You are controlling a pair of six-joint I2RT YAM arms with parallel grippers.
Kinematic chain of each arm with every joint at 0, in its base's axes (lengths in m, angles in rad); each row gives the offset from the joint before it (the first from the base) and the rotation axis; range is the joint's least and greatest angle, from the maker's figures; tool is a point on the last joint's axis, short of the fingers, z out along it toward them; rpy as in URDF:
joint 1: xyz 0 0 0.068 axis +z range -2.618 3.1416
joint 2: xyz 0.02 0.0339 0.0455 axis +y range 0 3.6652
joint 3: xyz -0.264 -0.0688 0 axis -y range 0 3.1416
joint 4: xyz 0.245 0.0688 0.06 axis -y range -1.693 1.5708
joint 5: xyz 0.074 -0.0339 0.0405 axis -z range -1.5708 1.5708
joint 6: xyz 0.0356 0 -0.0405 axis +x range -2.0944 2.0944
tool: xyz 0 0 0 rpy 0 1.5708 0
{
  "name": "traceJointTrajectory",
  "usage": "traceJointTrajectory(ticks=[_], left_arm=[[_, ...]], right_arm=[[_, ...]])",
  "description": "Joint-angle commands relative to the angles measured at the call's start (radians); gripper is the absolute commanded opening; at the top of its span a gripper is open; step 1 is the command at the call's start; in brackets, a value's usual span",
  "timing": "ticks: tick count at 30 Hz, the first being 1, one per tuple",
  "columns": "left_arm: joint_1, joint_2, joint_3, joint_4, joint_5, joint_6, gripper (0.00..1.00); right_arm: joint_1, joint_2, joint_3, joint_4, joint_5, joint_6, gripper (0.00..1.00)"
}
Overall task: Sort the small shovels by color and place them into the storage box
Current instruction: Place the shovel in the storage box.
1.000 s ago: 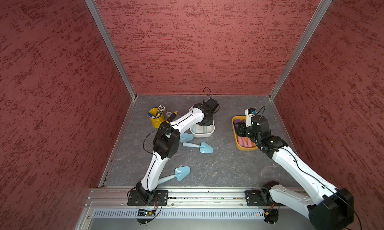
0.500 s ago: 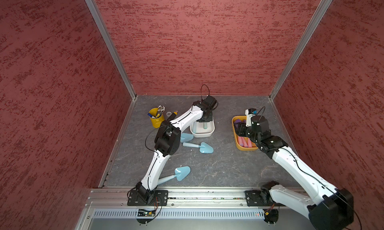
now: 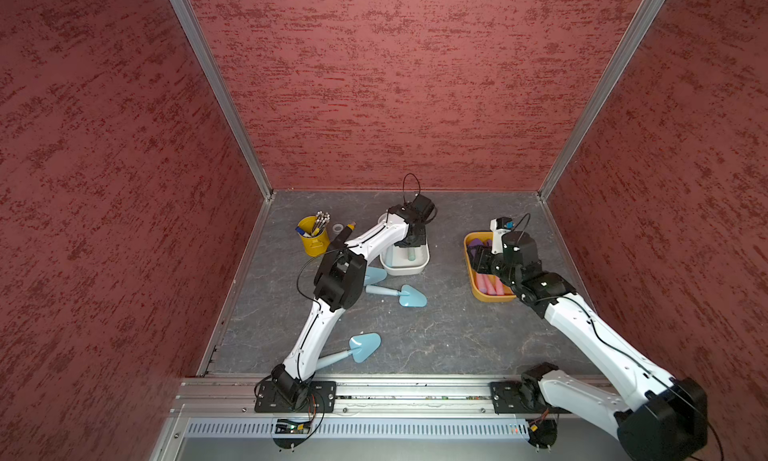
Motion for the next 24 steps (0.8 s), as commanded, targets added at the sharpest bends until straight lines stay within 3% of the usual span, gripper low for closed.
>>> traceJointTrajectory(ticks=[1, 12, 19, 24], left_arm=[[0.005, 0.051, 0.028, 0.024, -0.008, -0.001, 0.0], [0.002, 0.089, 0.054, 0.03, 0.006, -0.008, 0.02], [-0.002, 0.091, 0.053, 0.03, 0.023, -0.014, 0.24], [-0.002, 0.085, 0.055, 0.036, 0.039, -0.017, 0.35]], right_arm=[[-0.004, -0.008, -0.014, -0.01, -0.01, 0.008, 0.53], [-0.004, -0.003, -0.017, -0.003, -0.017, 0.008, 0.53], [-0.004, 0.007, -0.018, 0.002, -0.022, 0.008, 0.53], [-0.004, 0.014, -0.016, 0.009, -0.027, 0.008, 0.53]])
